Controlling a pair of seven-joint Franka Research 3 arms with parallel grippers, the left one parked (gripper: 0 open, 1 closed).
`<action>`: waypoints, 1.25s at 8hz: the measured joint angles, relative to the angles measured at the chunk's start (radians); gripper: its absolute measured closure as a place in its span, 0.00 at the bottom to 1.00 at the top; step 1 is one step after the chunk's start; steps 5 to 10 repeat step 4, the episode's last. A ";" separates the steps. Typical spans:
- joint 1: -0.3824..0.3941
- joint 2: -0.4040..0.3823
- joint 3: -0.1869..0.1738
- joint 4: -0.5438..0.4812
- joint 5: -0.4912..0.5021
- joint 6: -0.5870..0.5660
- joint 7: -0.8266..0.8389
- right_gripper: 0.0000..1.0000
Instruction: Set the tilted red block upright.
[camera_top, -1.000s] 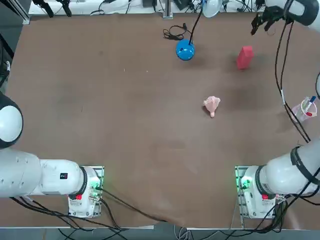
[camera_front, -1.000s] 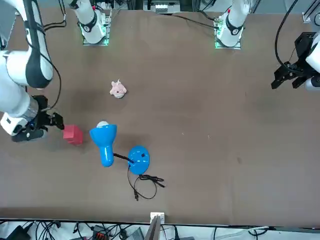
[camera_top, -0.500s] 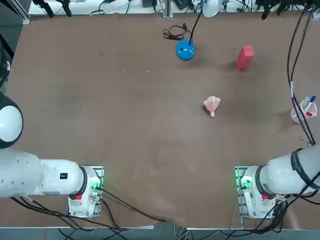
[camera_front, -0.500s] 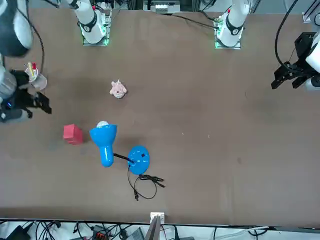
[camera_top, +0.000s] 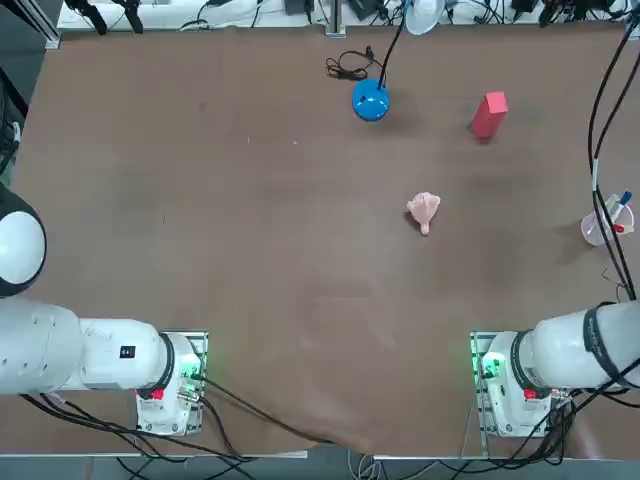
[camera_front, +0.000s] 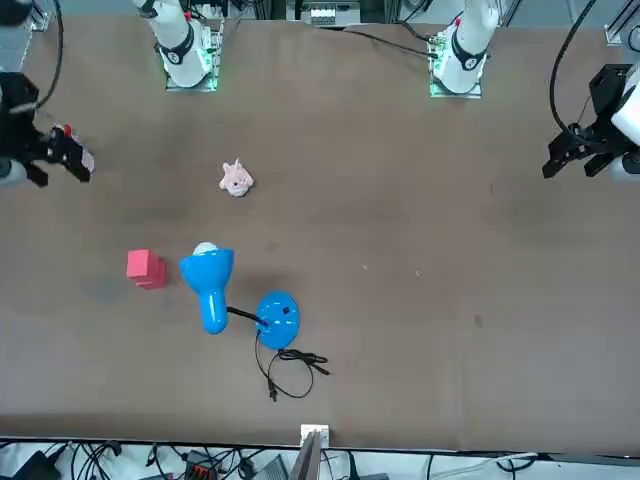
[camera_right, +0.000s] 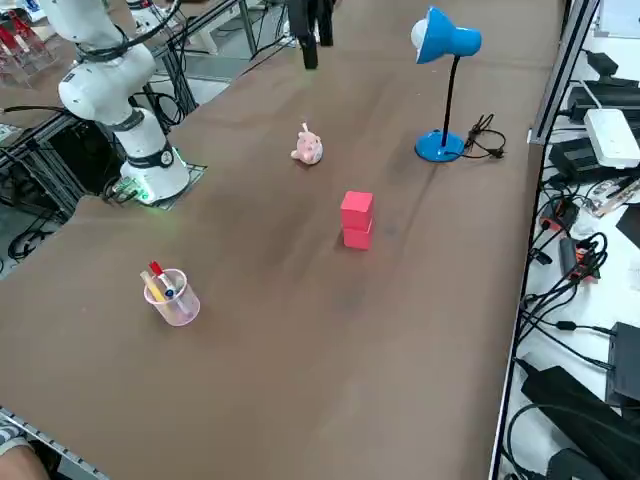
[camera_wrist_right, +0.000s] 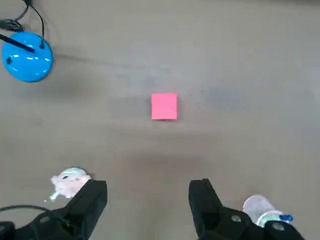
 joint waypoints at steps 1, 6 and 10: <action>0.020 -0.018 0.000 -0.004 0.000 -0.022 0.029 0.00; 0.036 -0.050 0.000 -0.016 0.000 -0.053 0.037 0.00; 0.036 -0.050 0.000 -0.016 0.000 -0.053 0.037 0.00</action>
